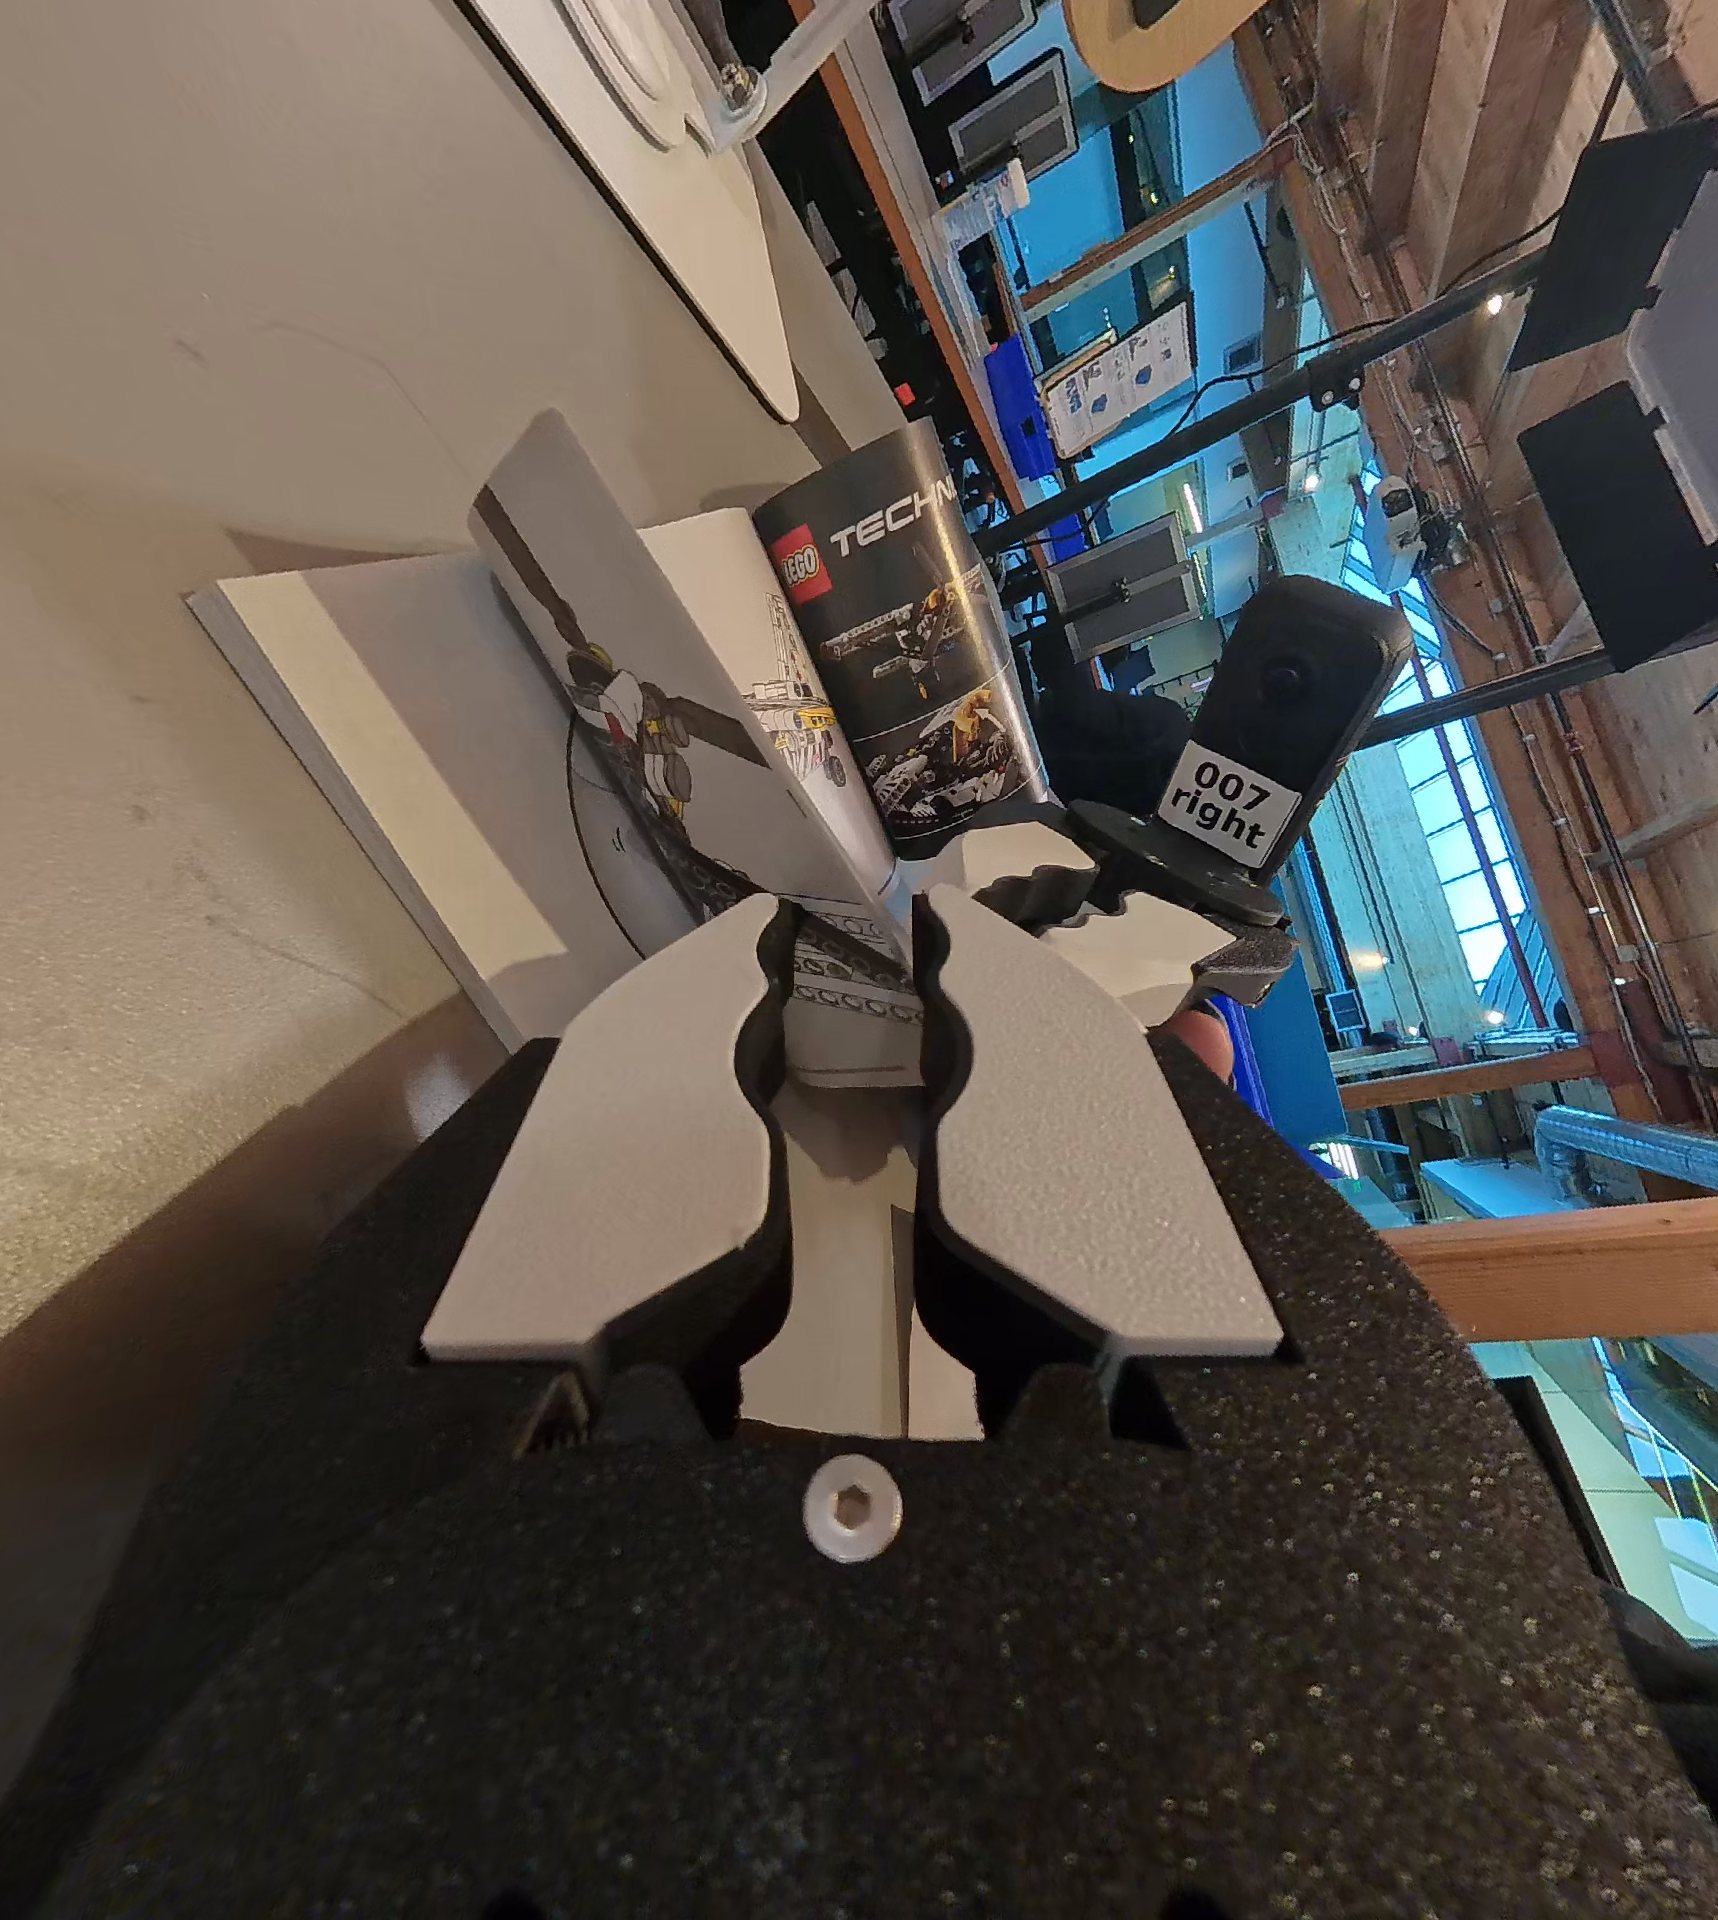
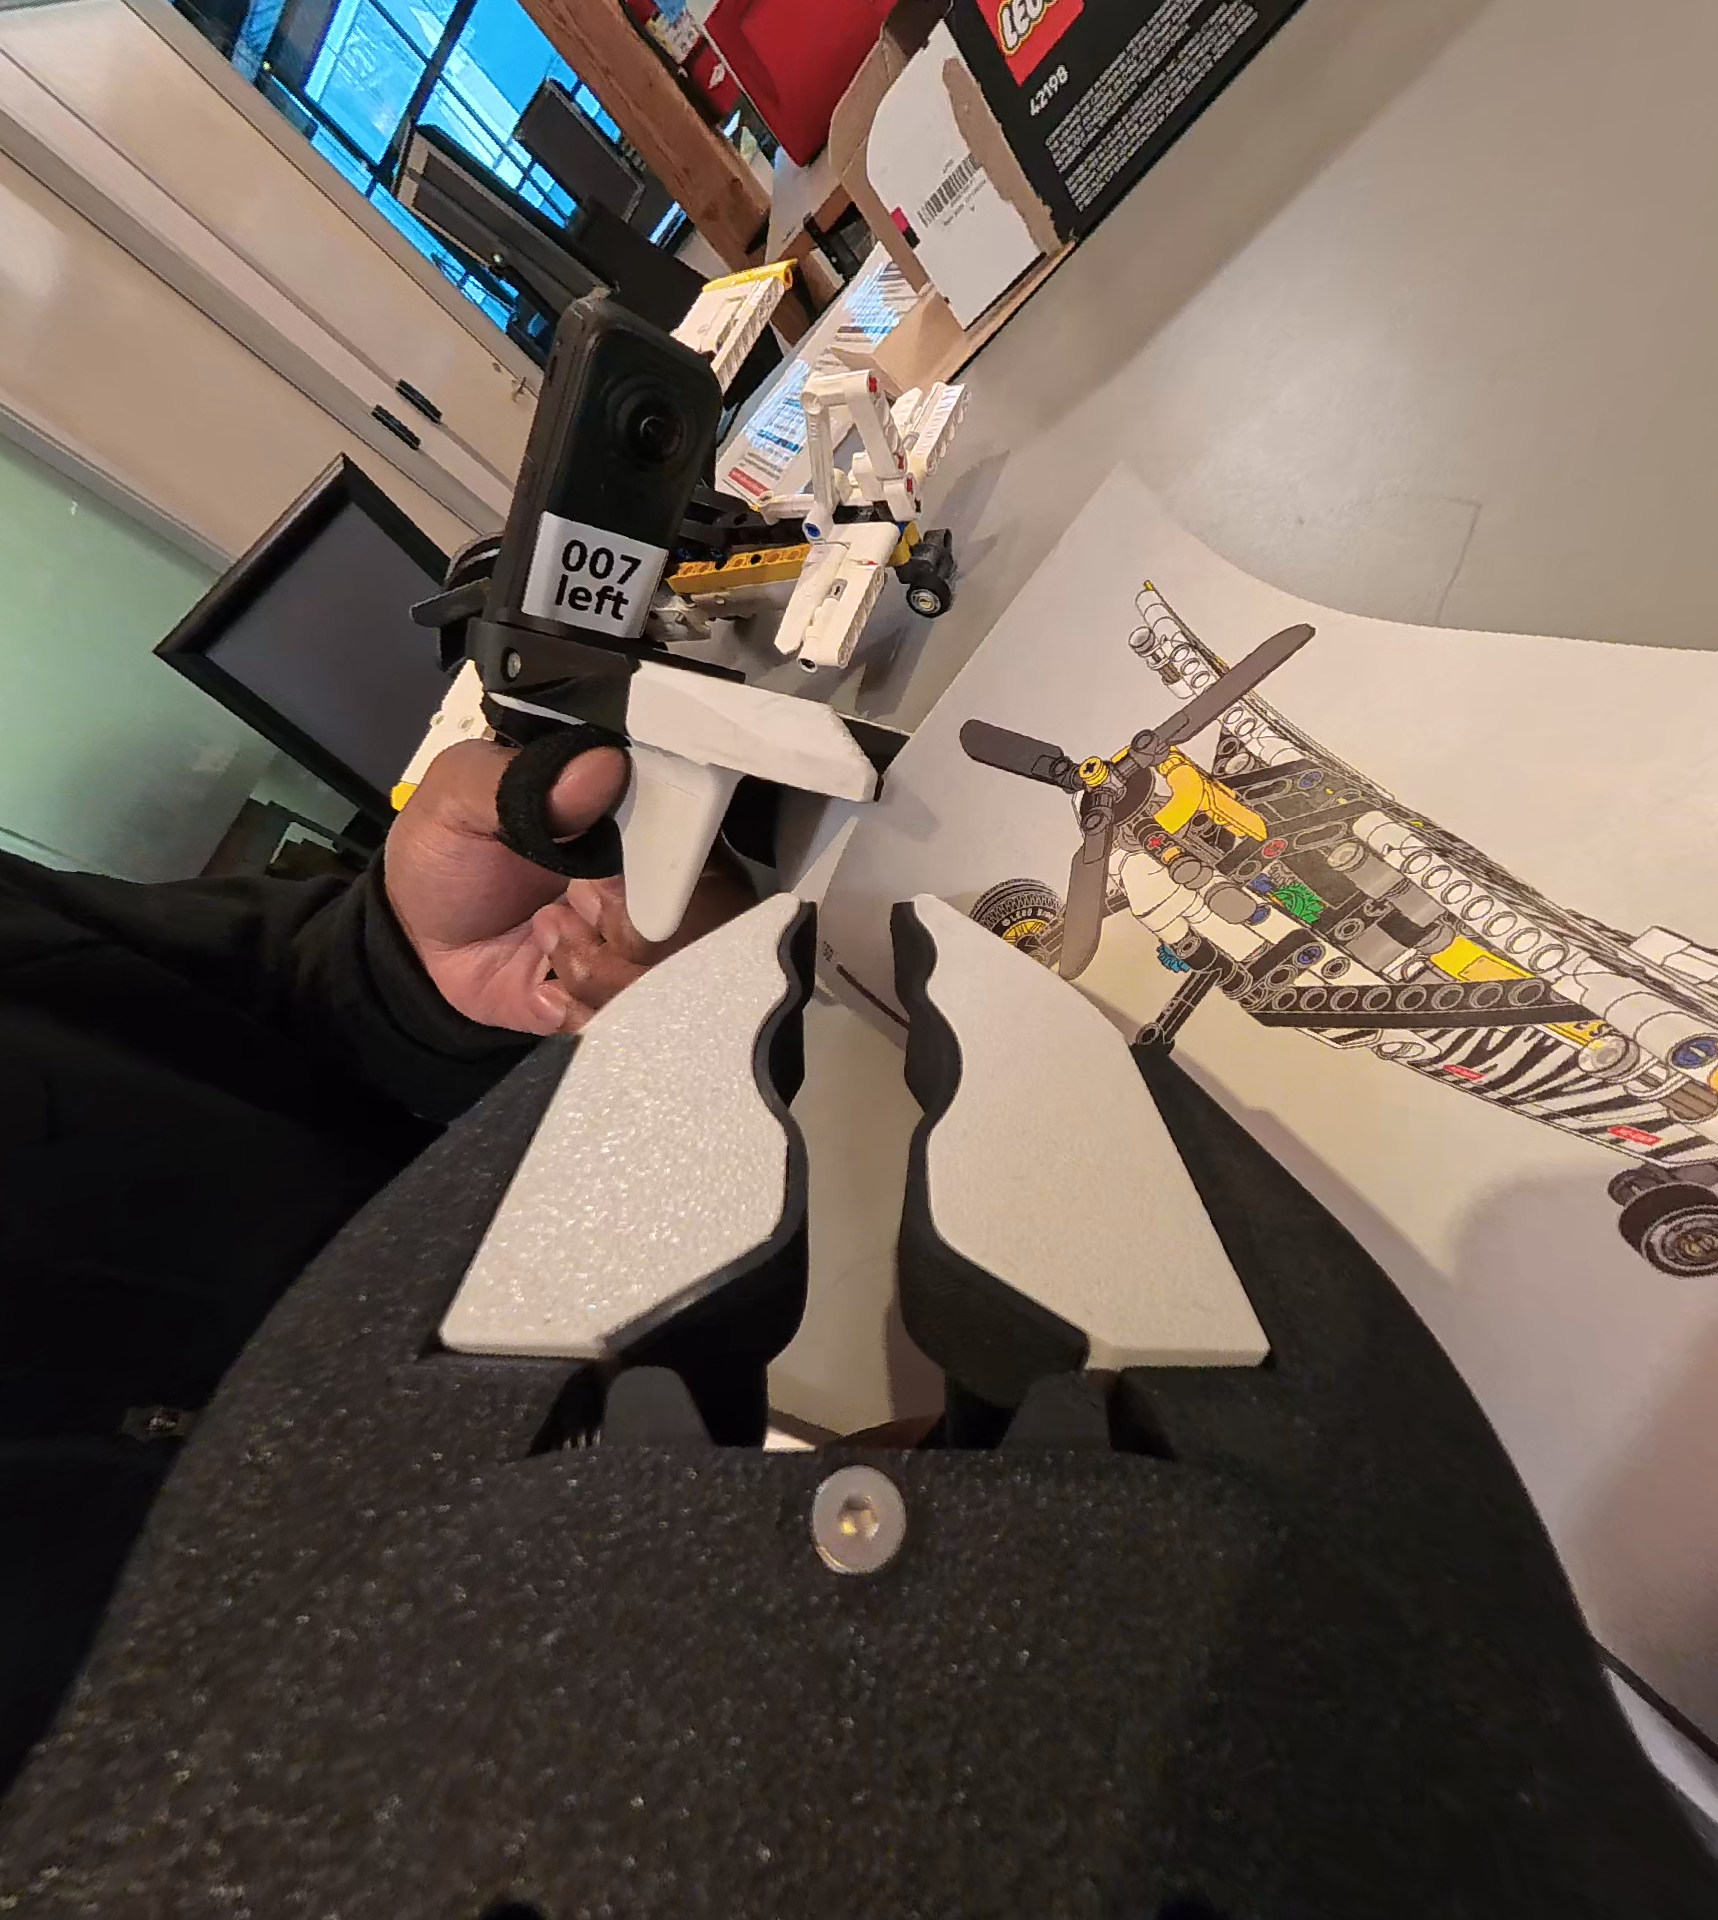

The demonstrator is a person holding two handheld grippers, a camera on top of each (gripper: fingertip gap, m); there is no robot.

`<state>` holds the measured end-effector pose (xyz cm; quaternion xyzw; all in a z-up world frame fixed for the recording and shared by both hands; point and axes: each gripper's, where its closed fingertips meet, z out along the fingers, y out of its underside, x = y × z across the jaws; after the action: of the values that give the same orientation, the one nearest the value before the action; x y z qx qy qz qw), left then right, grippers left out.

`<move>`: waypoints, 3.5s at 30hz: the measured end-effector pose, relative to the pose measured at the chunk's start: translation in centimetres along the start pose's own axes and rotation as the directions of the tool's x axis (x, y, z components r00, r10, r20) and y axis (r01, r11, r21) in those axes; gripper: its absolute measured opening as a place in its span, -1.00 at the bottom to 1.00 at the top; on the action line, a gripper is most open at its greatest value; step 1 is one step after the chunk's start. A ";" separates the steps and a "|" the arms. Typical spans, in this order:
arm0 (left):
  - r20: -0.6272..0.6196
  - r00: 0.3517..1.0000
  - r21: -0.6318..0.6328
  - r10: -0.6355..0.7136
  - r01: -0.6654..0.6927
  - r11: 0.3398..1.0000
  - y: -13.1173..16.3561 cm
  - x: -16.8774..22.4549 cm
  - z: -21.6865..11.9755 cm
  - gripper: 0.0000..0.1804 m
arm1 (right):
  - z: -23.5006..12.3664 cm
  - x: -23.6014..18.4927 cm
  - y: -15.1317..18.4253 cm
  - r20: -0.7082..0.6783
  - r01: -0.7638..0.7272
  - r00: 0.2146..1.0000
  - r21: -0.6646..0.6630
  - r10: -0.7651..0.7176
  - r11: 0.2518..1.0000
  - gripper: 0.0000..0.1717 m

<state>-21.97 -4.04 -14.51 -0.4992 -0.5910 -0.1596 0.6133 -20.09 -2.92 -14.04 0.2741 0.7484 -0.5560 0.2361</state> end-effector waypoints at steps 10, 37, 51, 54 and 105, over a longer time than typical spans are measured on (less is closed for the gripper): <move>0.002 1.000 0.001 0.001 -0.001 1.000 0.0 0.0 0.0 -0.76 | -0.1 0.5 -0.1 -0.043 0.006 0.999 0.010 -0.005 1.000 -0.87; 0.016 1.000 -0.007 0.024 -0.023 1.000 0.1 -0.1 0.0 -0.76 | -3.2 0.5 -0.7 -0.122 0.094 0.990 0.139 -0.077 0.986 -1.00; 0.019 0.999 -0.009 0.029 -0.029 1.000 0.1 0.0 0.0 -0.76 | -0.3 -0.7 0.9 -0.169 0.266 0.950 -0.003 -0.263 0.964 -0.75; 0.020 0.999 -0.010 0.032 -0.032 0.999 0.1 0.0 0.1 -0.76 | -0.1 -0.4 0.9 -0.196 0.268 0.944 -0.014 -0.265 0.963 -0.75; 0.208 0.965 -0.103 0.162 -0.143 0.984 1.0 -1.8 -0.4 -0.76 | -0.5 -2.1 -0.1 -0.408 0.602 0.732 0.013 -0.546 0.798 -1.00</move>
<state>-21.39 -4.66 -16.45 -0.5839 -0.6064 -0.0824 0.5335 -18.67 -2.76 -12.46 0.1487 0.7852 -0.5891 -0.1193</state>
